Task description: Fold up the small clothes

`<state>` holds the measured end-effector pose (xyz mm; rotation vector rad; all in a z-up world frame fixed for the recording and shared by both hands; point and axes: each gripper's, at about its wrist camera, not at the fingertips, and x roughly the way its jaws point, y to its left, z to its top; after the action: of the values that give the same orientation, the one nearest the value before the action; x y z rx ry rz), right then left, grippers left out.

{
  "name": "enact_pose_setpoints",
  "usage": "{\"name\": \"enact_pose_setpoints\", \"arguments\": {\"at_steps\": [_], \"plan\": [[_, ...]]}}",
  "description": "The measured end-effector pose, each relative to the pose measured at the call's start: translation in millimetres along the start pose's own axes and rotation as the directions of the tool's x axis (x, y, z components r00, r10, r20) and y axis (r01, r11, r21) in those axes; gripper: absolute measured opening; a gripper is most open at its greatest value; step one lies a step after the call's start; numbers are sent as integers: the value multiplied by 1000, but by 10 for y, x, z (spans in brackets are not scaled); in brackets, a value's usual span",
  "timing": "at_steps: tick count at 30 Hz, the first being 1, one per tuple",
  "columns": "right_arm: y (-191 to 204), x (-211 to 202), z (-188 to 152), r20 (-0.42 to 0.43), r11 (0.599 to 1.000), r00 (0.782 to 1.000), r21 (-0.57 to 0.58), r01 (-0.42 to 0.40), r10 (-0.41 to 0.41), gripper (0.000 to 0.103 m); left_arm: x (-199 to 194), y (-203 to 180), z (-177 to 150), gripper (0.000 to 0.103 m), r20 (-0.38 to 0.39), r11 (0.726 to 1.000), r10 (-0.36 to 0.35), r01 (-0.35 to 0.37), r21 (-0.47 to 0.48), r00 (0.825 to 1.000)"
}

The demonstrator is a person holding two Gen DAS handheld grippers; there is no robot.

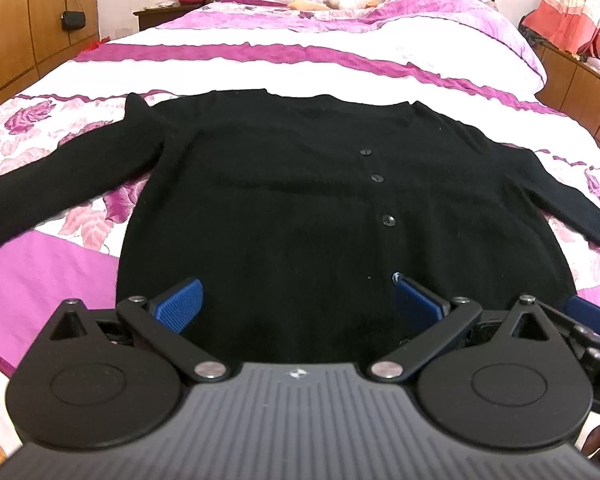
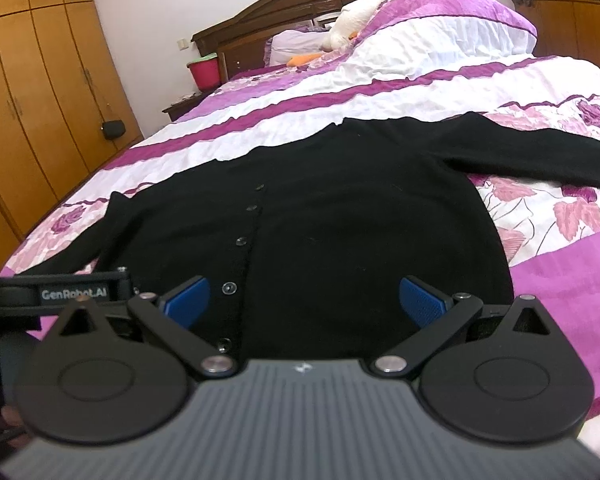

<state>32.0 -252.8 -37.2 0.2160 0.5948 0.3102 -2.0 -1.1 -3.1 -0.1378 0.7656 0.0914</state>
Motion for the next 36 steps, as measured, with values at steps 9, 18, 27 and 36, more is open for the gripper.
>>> {"name": "enact_pose_setpoints", "arguments": {"at_steps": [9,18,27,36], "plan": [[-4,19,-21,-9,1000,1000,5,0,0,103,2,-10,-5,103,-4,1000,-2,2,-1,1000],[18,19,-36,-13,1000,1000,0,-4,4,103,6,-6,-5,103,-6,1000,-3,3,-1,1000],[-40,71,1,-29,1000,1000,19,1,0,103,70,-9,11,103,-24,1000,-9,9,0,1000],[-339,174,173,-11,998,999,38,48,-48,103,205,-115,152,103,-28,999,-13,14,32,1000]]}}
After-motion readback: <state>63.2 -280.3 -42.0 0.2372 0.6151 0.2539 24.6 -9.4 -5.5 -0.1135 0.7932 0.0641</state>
